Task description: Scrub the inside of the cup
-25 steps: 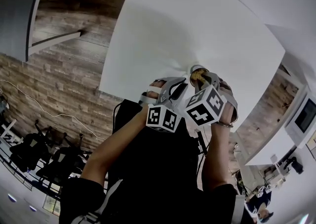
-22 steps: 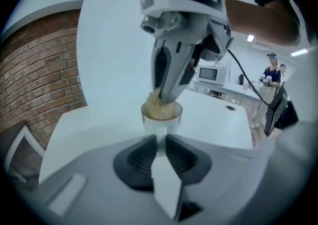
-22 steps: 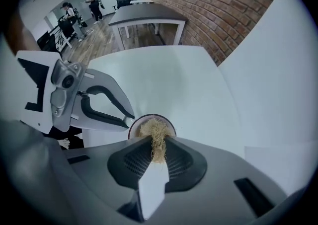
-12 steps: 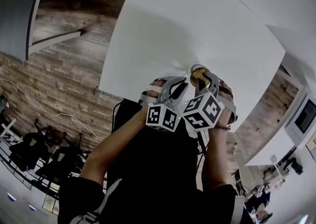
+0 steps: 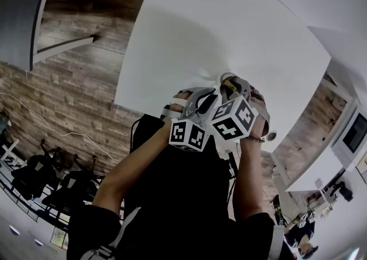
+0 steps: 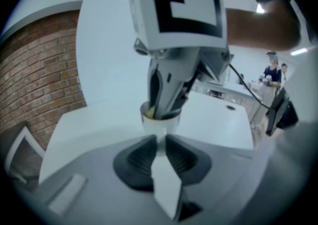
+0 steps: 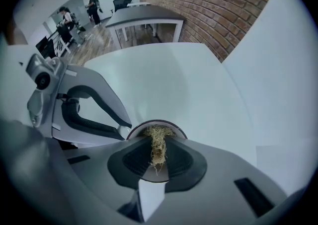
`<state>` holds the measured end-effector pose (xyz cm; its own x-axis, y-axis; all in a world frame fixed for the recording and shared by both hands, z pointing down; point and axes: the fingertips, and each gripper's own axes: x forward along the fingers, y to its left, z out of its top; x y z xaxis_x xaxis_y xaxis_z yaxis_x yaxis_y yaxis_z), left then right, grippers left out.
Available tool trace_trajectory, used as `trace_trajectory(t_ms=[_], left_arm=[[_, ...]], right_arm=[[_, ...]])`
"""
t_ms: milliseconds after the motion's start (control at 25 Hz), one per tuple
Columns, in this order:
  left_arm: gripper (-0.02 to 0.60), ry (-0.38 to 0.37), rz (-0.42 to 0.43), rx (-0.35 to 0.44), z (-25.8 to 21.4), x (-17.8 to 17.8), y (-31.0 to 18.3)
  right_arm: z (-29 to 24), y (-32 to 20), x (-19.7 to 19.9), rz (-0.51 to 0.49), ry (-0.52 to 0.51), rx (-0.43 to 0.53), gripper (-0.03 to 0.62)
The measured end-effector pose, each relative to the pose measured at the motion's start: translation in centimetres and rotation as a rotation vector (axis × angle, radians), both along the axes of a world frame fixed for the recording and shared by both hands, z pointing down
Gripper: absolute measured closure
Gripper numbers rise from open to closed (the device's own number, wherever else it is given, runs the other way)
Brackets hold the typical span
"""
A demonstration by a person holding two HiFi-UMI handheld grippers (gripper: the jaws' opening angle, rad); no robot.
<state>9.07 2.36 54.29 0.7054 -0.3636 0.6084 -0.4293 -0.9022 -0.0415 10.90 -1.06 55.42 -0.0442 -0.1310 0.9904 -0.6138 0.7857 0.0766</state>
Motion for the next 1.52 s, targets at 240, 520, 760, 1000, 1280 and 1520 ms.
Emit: trace_trajectory(t_ms=[240, 520, 760, 1000, 1280, 1520], left_arm=[[0.522, 0.003, -0.006, -0.002, -0.1, -0.1, -0.1], [0.522, -0.001, -0.015, -0.007, 0.0, -0.1, -0.2], [0.522, -0.006, -0.016, -0.005, 0.0, 0.0, -0.2], [0.522, -0.005, -0.021, -0.009, -0.1, 0.1, -0.1], [0.522, -0.001, -0.023, -0.01, 0.1, -0.2, -0.2], [0.522, -0.002, -0.025, -0.007, 0.0, 0.0, -0.3]], right_arm=[[-4.1, -0.2, 0.1, 0.209, -0.246, 0.033, 0.54], [-2.4, 1.0, -0.3, 0.278, -0.274, -0.079, 0.54], [-0.4, 0.2, -0.3, 0.165, -0.126, -0.102, 0.54], [-0.8, -0.5, 0.5, 0.058, 0.03, 0.022, 0.54], [-2.7, -0.7, 0.5, 0.108, 0.012, 0.138, 0.54], [-0.2, -0.7, 0.2, 0.093, 0.004, 0.033, 0.54]])
